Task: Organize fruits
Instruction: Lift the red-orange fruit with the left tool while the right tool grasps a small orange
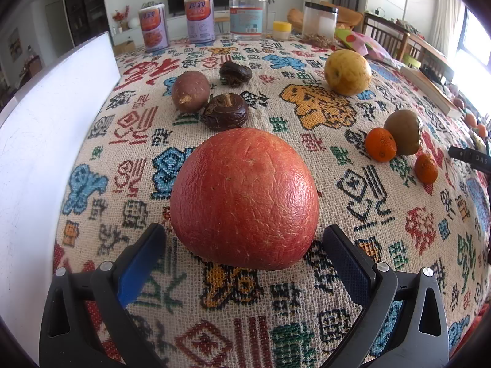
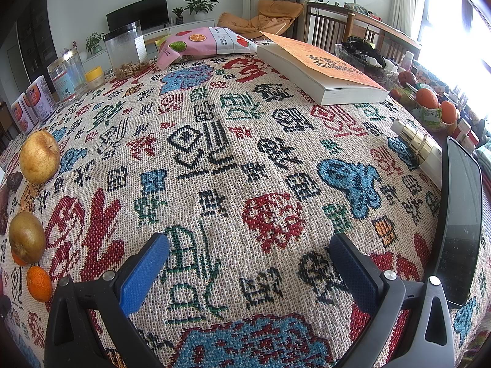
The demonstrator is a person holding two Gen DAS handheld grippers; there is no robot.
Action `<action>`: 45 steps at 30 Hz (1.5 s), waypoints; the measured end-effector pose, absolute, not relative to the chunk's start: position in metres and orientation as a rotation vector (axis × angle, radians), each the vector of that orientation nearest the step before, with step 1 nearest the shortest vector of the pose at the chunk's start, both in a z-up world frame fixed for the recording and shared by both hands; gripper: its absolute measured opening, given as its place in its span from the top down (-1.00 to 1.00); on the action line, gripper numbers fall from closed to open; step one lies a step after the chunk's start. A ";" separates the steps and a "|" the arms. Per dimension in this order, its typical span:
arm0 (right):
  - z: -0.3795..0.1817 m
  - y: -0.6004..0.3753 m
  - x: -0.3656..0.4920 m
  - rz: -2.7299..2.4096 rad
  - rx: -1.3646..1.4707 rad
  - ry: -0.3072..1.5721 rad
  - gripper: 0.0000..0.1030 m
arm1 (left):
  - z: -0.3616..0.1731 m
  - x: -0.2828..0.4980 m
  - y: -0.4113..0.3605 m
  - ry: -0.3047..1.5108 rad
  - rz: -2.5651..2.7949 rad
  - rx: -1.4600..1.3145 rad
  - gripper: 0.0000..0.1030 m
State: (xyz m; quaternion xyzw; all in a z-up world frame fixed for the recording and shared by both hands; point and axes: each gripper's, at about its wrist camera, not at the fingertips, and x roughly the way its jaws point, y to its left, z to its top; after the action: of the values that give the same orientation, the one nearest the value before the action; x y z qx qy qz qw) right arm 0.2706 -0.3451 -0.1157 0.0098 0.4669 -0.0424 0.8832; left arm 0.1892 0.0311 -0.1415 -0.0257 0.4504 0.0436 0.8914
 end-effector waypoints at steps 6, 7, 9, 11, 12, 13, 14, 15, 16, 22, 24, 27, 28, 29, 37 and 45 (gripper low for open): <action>-0.116 -0.345 0.271 -0.088 0.020 0.972 -1.00 | -0.142 0.189 0.031 0.935 0.091 -0.053 -0.99; -0.116 -0.345 0.271 -0.088 0.020 0.972 -1.00 | -0.142 0.189 0.031 0.935 0.091 -0.053 -0.99; -0.116 -0.345 0.271 -0.088 0.020 0.972 -1.00 | -0.142 0.189 0.031 0.935 0.091 -0.053 -0.99; -0.116 -0.345 0.271 -0.088 0.020 0.972 -1.00 | -0.142 0.189 0.031 0.935 0.091 -0.053 -0.99; -0.115 -0.345 0.271 -0.088 0.020 0.972 -1.00 | -0.142 0.189 0.031 0.935 0.091 -0.053 -0.99; -0.116 -0.345 0.271 -0.088 0.020 0.972 -1.00 | -0.142 0.189 0.031 0.935 0.091 -0.053 -0.99; -0.116 -0.345 0.271 -0.088 0.020 0.972 -1.00 | -0.142 0.189 0.031 0.935 0.091 -0.053 -0.99; -0.115 -0.345 0.271 -0.089 0.021 0.972 -1.00 | -0.142 0.189 0.031 0.935 0.091 -0.053 -0.99; -0.116 -0.345 0.271 -0.093 0.023 0.972 -1.00 | -0.142 0.189 0.031 0.935 0.091 -0.053 -0.99; -0.116 -0.345 0.271 -0.098 0.027 0.972 -1.00 | -0.141 0.189 0.032 0.934 0.086 -0.060 -0.99; -0.116 -0.345 0.273 -0.107 0.035 0.975 -1.00 | -0.139 0.187 0.037 0.932 0.040 -0.085 -0.98; -0.107 -0.341 0.268 -0.032 0.089 1.003 -0.78 | -0.131 0.171 0.055 0.928 -0.062 -0.180 -0.96; -0.098 -0.335 0.260 0.059 0.137 0.979 -0.70 | -0.128 0.165 0.062 0.920 -0.081 -0.204 -0.96; -0.089 -0.327 0.251 0.152 0.170 0.960 -0.69 | -0.125 0.160 0.068 0.908 -0.082 -0.214 -0.96; -0.072 -0.230 0.209 0.557 -0.024 0.961 -0.63 | -0.110 0.162 0.066 0.852 -0.093 -0.172 -0.96; -0.102 -0.191 0.224 0.568 -0.046 1.032 -0.08 | -0.125 0.195 0.052 0.899 -0.046 -0.152 -0.83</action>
State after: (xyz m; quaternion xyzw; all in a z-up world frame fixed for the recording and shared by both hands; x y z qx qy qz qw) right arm 0.2241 -0.1911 -0.1021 -0.0219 0.4865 0.2679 0.8313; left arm 0.1952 0.0523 -0.1253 -0.0735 0.4340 -0.0220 0.8976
